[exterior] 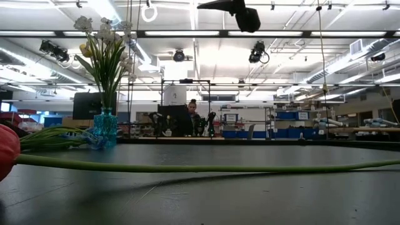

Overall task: Sort flowers into vase by color
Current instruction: Put the right blue flowers into the transparent vase

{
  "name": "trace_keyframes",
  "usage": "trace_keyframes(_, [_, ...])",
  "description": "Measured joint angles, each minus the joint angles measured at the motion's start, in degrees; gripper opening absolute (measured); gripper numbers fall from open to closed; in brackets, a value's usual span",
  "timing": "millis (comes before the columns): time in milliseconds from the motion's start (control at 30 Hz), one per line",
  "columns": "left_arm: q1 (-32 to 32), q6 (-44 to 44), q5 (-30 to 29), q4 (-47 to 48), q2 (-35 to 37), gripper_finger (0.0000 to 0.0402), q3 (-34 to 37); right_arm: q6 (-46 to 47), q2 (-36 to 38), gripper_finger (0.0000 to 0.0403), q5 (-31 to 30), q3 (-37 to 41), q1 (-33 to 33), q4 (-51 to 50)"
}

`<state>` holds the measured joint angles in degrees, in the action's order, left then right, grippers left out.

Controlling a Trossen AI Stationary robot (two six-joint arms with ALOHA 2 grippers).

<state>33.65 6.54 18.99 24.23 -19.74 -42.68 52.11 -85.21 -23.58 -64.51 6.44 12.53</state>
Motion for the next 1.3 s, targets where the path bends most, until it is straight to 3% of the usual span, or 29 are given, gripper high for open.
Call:
trace_keyframes(333, [4.9,-2.4,1.1,-2.9,-6.6,0.0011,0.0,0.9,-0.1,0.0203,-0.9,0.0,2.2,0.9])
trace_keyframes(633, [11.2,-4.9,-6.6,-3.2,-7.4,0.001,0.1,1.9,-0.1,0.0203,-5.1,0.0,6.0,0.7])
trace_keyframes(800, [13.9,-3.4,-7.9,-13.1,-7.6,0.001,6.6,2.0,-0.1,0.0203,-5.5,0.0,7.5,1.2])
trace_keyframes(967, [15.1,-3.1,-10.5,-13.2,-7.1,0.001,10.1,2.4,-0.1,0.0203,-6.8,0.0,8.7,2.4])
trace_keyframes(1300, [15.1,-1.7,-10.3,-12.9,-7.1,0.0026,10.2,4.3,-0.1,0.0203,-6.4,0.0,9.0,2.5])
